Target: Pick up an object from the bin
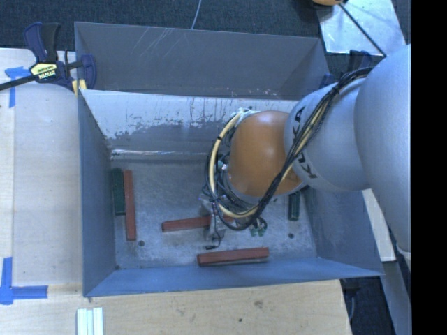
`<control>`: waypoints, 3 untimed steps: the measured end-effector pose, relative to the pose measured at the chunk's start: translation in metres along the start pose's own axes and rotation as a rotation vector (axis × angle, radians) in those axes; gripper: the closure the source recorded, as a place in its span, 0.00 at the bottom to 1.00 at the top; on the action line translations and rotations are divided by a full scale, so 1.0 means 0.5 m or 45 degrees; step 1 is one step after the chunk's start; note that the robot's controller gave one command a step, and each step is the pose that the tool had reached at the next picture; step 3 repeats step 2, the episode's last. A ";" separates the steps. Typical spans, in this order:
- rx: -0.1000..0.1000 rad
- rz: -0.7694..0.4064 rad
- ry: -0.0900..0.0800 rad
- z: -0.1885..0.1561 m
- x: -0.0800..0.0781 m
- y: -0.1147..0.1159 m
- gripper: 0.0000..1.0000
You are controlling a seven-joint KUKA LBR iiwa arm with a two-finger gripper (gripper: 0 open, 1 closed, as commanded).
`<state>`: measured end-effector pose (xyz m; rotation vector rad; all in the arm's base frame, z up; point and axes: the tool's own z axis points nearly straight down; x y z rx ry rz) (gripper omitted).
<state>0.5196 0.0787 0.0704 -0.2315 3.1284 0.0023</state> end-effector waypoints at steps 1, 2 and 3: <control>0.000 0.000 0.000 0.000 0.000 0.000 1.00; 0.002 -0.020 0.001 -0.273 -0.052 -0.025 1.00; 0.002 -0.020 0.001 -0.273 -0.052 -0.025 1.00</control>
Offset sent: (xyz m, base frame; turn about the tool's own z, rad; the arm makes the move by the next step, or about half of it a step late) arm 0.0260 -0.0081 0.1362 -0.0169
